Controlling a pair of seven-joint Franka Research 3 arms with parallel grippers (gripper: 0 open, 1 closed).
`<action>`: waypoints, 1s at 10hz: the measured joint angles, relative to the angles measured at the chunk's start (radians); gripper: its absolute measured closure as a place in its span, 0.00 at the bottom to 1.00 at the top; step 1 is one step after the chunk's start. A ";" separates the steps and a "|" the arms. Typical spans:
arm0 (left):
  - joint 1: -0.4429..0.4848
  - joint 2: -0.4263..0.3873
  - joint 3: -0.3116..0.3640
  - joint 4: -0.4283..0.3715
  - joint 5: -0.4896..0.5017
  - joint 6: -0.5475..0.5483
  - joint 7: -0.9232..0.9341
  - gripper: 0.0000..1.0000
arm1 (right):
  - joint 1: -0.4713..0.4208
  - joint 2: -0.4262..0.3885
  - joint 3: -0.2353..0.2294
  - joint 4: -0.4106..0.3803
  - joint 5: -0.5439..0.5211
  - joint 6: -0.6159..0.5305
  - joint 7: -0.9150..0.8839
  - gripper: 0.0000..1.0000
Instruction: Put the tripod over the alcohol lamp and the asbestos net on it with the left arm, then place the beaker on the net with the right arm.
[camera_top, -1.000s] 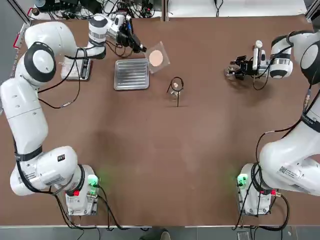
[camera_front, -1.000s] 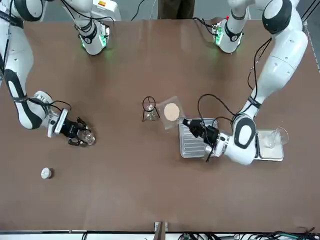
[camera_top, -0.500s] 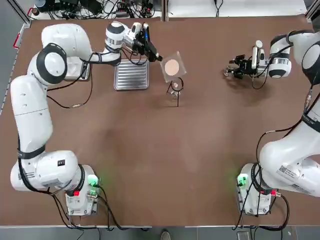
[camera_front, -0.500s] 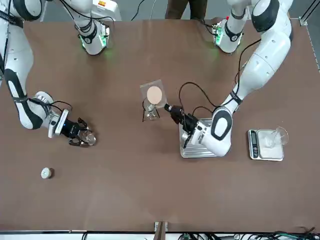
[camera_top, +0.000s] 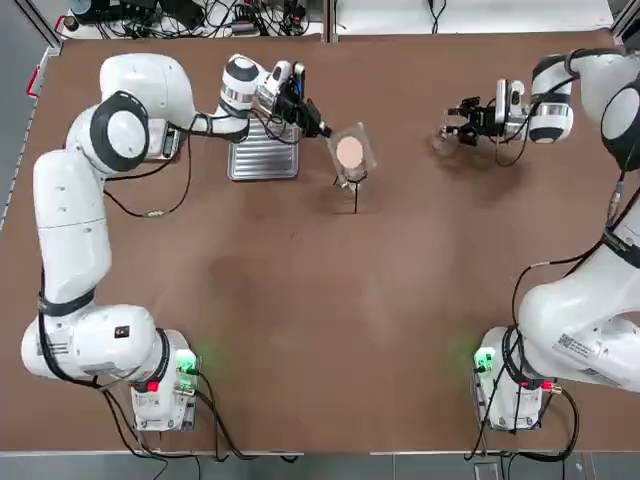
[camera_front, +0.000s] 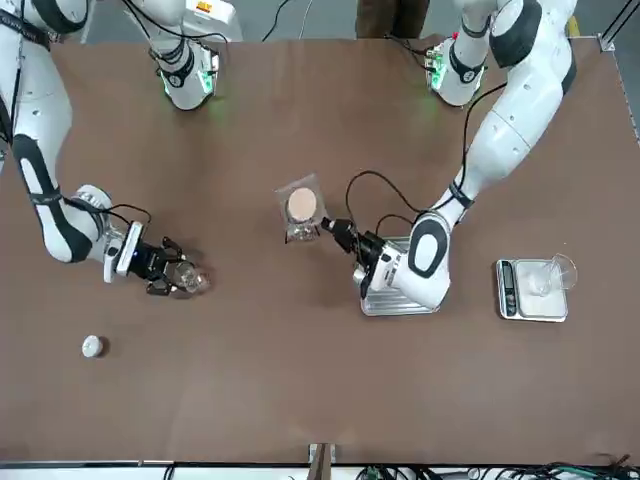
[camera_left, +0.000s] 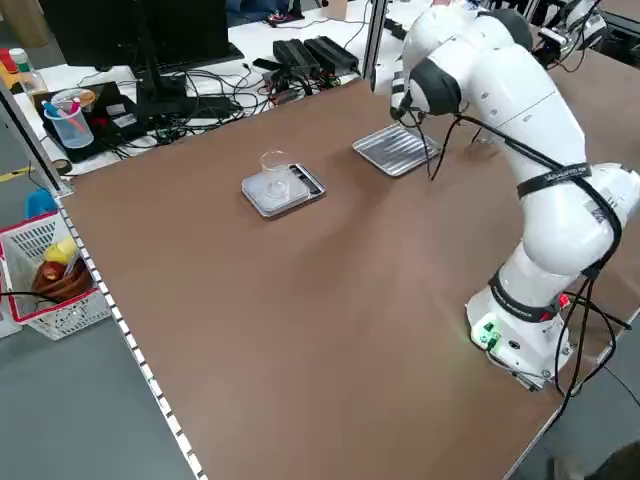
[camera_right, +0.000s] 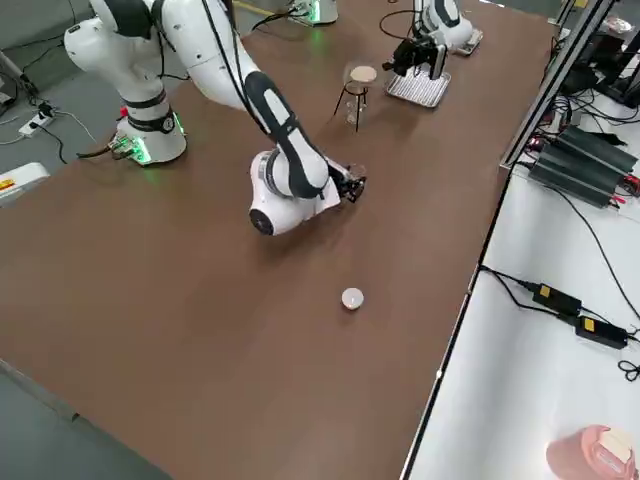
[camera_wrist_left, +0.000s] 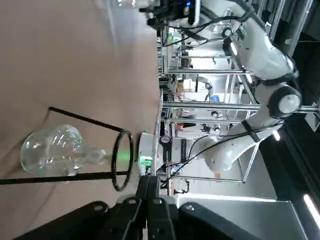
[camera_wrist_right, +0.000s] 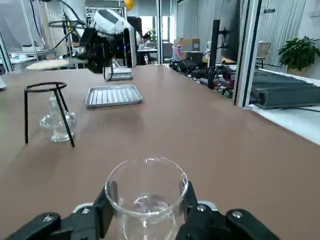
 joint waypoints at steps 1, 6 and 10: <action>-0.025 0.000 0.014 0.000 -0.016 0.006 0.000 0.98 | 0.024 -0.030 0.000 0.001 0.013 0.004 0.028 0.42; -0.049 0.007 0.047 0.000 -0.025 0.027 0.030 0.99 | 0.132 -0.120 0.001 -0.003 0.069 0.062 0.107 0.42; -0.061 0.009 0.048 0.000 -0.025 0.027 0.033 0.99 | 0.215 -0.214 0.002 -0.048 0.106 0.098 0.175 0.42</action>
